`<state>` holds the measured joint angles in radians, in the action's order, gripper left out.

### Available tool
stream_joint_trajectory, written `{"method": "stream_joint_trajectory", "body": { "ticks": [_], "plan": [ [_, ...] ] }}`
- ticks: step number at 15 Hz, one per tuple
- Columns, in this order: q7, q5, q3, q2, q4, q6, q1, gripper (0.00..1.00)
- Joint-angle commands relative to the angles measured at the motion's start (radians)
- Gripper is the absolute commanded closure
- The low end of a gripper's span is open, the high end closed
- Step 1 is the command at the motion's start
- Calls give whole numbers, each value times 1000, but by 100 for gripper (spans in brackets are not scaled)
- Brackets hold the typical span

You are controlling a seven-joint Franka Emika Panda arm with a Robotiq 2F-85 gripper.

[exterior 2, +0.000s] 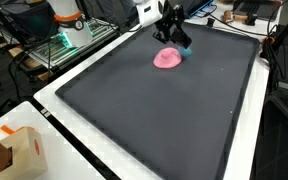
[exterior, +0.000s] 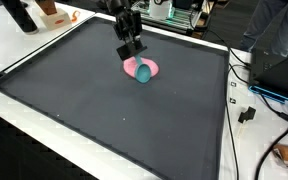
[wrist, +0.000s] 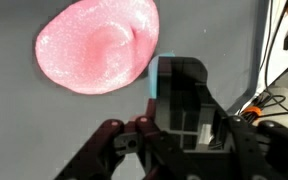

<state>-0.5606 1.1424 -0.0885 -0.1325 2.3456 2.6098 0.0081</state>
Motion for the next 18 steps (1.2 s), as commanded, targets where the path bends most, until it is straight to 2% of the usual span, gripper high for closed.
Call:
{"method": "stream_joint_trajectory", "body": {
  "ticks": [1,9,18],
  "plan": [
    [-52,83,-18,37,43,65,10,74],
    [-132,179,-37,37,51,80,9,74],
    [-84,111,-44,68,65,67,13,74]
  ]
}}
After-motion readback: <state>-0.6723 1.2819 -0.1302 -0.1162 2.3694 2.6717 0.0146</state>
